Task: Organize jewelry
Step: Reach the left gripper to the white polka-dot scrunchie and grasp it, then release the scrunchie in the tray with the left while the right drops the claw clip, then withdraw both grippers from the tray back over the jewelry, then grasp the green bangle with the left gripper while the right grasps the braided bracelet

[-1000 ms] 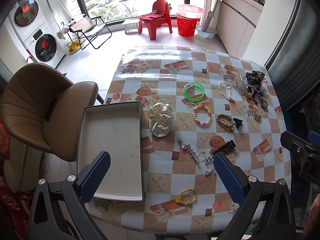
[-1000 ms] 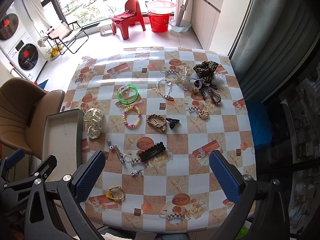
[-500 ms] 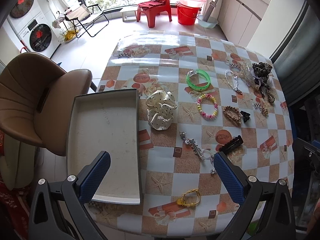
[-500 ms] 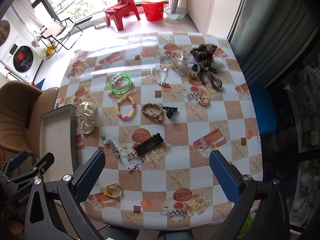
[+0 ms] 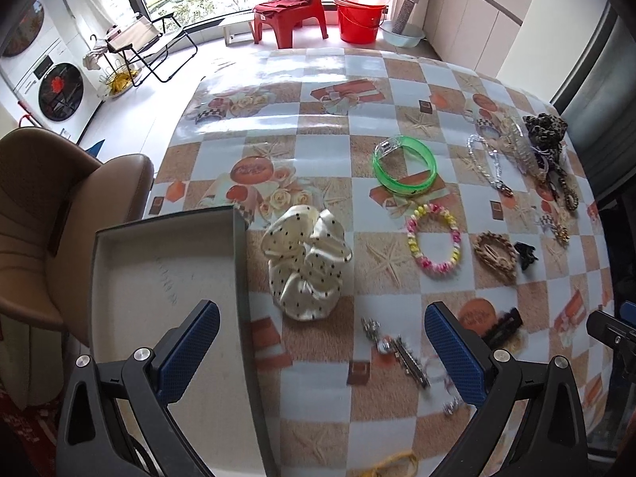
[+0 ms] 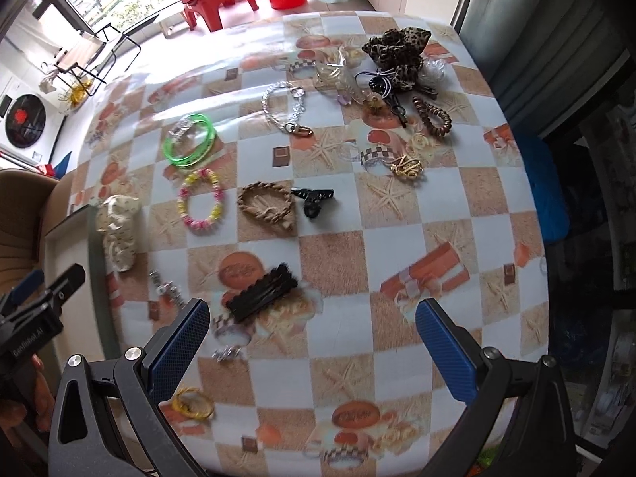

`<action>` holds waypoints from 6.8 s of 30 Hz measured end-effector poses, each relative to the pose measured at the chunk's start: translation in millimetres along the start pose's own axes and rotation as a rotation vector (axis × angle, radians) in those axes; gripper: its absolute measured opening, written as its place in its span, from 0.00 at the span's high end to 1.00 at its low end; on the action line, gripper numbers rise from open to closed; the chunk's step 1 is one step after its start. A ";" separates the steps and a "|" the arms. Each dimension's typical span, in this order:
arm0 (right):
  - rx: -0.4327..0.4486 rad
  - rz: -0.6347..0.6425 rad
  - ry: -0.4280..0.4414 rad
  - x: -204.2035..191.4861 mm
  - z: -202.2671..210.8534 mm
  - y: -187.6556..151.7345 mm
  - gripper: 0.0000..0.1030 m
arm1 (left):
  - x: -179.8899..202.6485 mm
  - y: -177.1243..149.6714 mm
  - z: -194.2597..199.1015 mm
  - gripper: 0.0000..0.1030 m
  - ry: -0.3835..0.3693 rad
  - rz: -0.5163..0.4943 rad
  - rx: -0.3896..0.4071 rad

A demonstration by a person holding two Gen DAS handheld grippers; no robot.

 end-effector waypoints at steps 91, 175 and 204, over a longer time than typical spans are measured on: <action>-0.113 0.440 0.247 -361.4 -101.1 37.0 0.82 | -215.1 -25.6 -76.5 0.77 0.046 0.302 -0.003; -0.086 -0.116 0.161 -5.1 -33.6 13.5 0.14 | 8.7 30.2 -11.2 0.00 -0.102 0.074 -0.057; -0.066 0.153 -0.062 -27.1 -116.2 93.2 0.38 | 43.0 120.5 -131.5 0.13 -0.057 0.111 -0.131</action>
Point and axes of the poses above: each gripper's, at about its wrist camera, not at the fingertips, and z roughly against the way its jaws point, x to its right, y to its top, the point moved 7 cm from there along -z, roughly the way its jaws point, and after that the axes turned 11 degrees about -x, right-handed, at the moved point
